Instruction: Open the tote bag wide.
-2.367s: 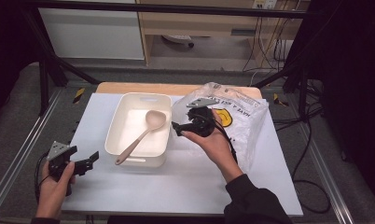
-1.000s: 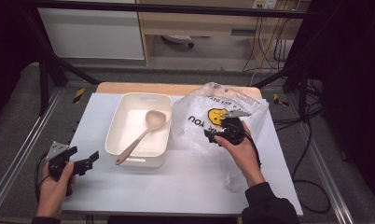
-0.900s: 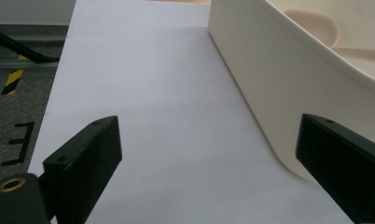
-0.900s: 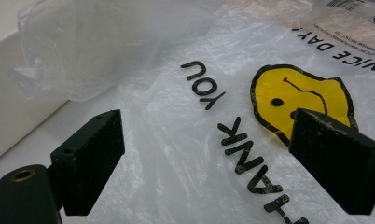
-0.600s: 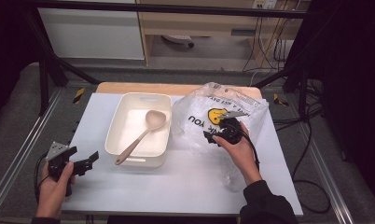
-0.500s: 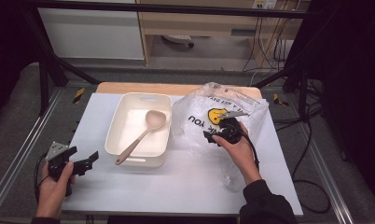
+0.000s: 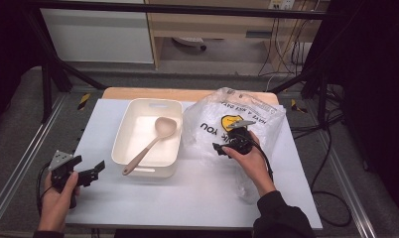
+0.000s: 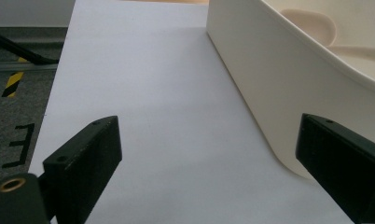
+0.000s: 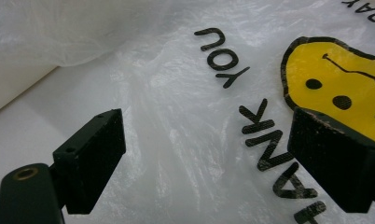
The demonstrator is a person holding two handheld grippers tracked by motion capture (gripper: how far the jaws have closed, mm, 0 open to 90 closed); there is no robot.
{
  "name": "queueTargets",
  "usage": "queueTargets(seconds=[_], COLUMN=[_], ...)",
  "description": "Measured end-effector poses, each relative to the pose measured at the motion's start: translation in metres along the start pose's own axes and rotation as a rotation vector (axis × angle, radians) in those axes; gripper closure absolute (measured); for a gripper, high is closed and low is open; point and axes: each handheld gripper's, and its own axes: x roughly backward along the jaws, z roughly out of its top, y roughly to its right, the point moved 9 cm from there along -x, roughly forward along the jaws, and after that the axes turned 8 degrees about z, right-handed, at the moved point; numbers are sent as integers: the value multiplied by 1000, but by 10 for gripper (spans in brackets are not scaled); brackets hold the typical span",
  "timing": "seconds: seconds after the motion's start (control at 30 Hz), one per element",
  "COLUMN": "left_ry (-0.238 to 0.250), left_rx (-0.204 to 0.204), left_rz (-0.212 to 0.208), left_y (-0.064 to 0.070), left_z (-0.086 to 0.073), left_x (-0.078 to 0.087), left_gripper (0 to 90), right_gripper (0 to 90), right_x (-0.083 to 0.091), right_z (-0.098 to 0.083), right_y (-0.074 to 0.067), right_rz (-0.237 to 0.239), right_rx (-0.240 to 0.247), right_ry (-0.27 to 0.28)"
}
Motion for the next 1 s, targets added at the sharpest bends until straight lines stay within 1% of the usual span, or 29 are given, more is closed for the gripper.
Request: queueTargets(seconds=[0.27, 0.5, 0.57, 0.8, 0.9, 1.0], left_ry=[-1, -2, -2, 21, 19, 20], left_rx=[0, 1, 0, 3, 3, 5], left_rz=[-4, -7, -9, -11, -13, -13], left_y=[1, 2, 2, 3, 3, 3], left_z=[0, 0, 0, 4, 3, 3], left_x=[0, 0, 0, 2, 2, 2], left_gripper=[69, 69, 69, 69, 68, 68], right_gripper=[105, 94, 93, 85, 77, 72], right_x=[-13, -23, -25, -31, -31, -29], right_z=[-4, -10, -12, -21, -21, -17], right_y=[-6, -4, -5, -3, -1, 3], right_rz=[10, 1, 3, -16, -32, -48], right_rx=[17, 27, 20, 34, 40, 38], right_ry=[-33, -66, -74, -114, -111, -88])
